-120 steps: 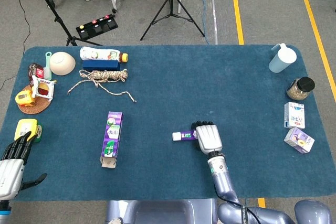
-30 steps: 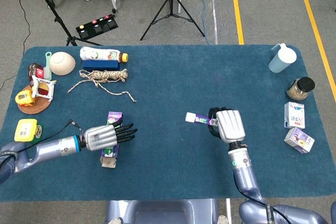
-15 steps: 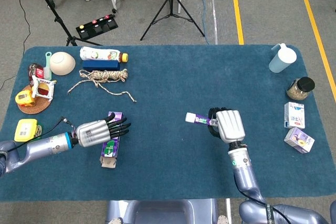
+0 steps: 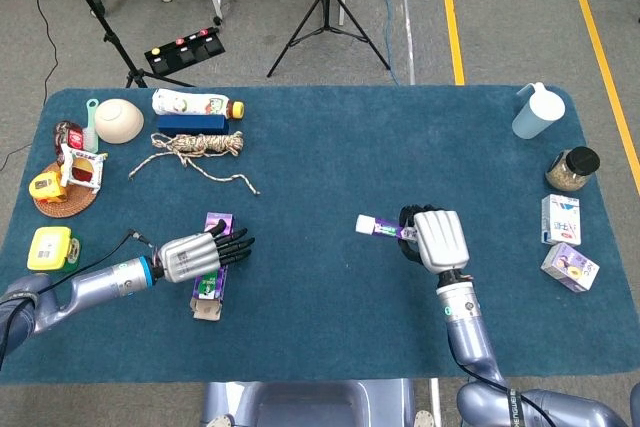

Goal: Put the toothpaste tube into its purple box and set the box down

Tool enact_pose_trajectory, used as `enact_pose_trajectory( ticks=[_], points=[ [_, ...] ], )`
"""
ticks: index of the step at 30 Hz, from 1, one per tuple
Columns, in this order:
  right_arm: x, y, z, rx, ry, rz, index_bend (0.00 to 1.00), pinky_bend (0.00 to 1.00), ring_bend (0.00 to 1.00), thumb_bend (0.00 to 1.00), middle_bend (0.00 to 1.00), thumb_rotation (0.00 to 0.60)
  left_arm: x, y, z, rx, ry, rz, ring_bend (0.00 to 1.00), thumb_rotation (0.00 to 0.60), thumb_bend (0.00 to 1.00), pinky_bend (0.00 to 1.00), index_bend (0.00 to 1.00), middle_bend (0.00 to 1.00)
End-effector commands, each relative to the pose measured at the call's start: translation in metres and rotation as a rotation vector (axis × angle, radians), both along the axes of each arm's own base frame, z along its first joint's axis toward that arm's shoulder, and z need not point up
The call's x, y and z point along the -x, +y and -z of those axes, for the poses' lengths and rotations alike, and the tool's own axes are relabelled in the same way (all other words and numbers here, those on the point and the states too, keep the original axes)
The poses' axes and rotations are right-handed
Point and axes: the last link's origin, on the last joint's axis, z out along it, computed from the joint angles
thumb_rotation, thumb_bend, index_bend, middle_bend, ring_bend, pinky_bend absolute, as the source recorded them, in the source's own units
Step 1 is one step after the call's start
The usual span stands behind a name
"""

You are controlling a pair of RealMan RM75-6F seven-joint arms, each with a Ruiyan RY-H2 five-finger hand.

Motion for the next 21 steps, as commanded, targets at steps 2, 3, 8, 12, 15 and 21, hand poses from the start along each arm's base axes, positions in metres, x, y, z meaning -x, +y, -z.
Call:
enact_pose_trajectory(
  ticks=[2, 3, 8, 12, 15, 21],
  points=[
    [0.001, 0.0, -0.001, 0.002, 0.001, -0.001, 0.57, 0.58, 0.54, 0.46, 0.58, 0.6, 0.0, -0.002, 0.003, 0.006, -0.009, 0.01, 0.23, 0.6, 0.26, 0.43, 0.32, 0.23],
    [0.001, 0.0, -0.001, 0.002, 0.001, -0.001, 0.57, 0.58, 0.54, 0.46, 0.58, 0.6, 0.0, -0.002, 0.003, 0.007, -0.012, 0.011, 0.27, 0.6, 0.27, 0.46, 0.38, 0.28],
    [0.001, 0.001, -0.002, 0.002, -0.004, -0.002, 0.57, 0.58, 0.54, 0.45, 0.59, 0.6, 0.003, -0.002, 0.0, -0.001, -0.024, -0.002, 0.38, 0.6, 0.3, 0.59, 0.53, 0.41],
    [0.0, 0.003, -0.001, -0.001, -0.003, -0.01, 0.57, 0.59, 0.54, 0.46, 0.59, 0.6, 0.006, -0.001, -0.006, -0.023, -0.061, -0.033, 0.42, 0.6, 0.31, 0.62, 0.58, 0.46],
    [-0.004, 0.005, -0.001, 0.0, -0.002, -0.029, 0.57, 0.59, 0.55, 0.46, 0.59, 0.6, 0.01, 0.002, -0.025, -0.092, -0.174, -0.143, 0.42, 0.6, 0.31, 0.62, 0.59, 0.46],
    [-0.011, 0.008, 0.0, 0.006, 0.007, -0.065, 0.58, 0.59, 0.55, 0.48, 0.59, 0.6, 0.01, -0.005, -0.053, -0.231, -0.227, -0.335, 0.42, 0.6, 0.31, 0.69, 0.59, 0.46]
  ],
)
